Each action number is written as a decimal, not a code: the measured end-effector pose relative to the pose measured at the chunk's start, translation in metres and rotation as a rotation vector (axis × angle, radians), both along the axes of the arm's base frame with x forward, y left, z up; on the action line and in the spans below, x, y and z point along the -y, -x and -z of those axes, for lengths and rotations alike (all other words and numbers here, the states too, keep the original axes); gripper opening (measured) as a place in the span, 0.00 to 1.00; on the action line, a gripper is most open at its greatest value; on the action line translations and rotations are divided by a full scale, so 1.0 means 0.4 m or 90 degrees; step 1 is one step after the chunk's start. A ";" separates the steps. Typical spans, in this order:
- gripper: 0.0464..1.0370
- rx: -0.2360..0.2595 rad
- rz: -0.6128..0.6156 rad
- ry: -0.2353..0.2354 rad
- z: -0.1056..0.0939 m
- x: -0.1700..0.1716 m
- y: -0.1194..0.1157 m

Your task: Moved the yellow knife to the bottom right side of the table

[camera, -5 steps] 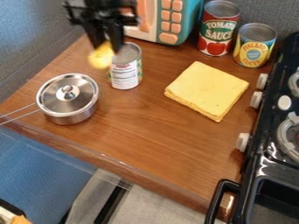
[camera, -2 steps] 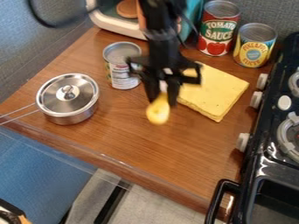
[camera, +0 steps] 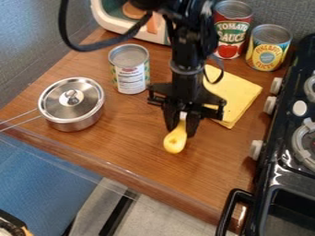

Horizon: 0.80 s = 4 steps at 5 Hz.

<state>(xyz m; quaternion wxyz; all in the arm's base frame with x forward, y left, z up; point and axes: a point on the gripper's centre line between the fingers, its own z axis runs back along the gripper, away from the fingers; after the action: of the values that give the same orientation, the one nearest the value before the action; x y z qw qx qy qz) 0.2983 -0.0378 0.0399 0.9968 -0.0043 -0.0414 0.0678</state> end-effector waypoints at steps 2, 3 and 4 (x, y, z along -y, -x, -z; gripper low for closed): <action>0.29 -0.029 -0.002 0.004 0.038 -0.002 0.049; 0.29 -0.031 0.002 0.012 0.038 0.003 0.054; 0.29 -0.030 0.012 0.013 0.038 0.003 0.061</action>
<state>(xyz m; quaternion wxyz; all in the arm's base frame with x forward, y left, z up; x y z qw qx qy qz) 0.2738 -0.0391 0.0246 0.9981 -0.0133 -0.0171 0.0585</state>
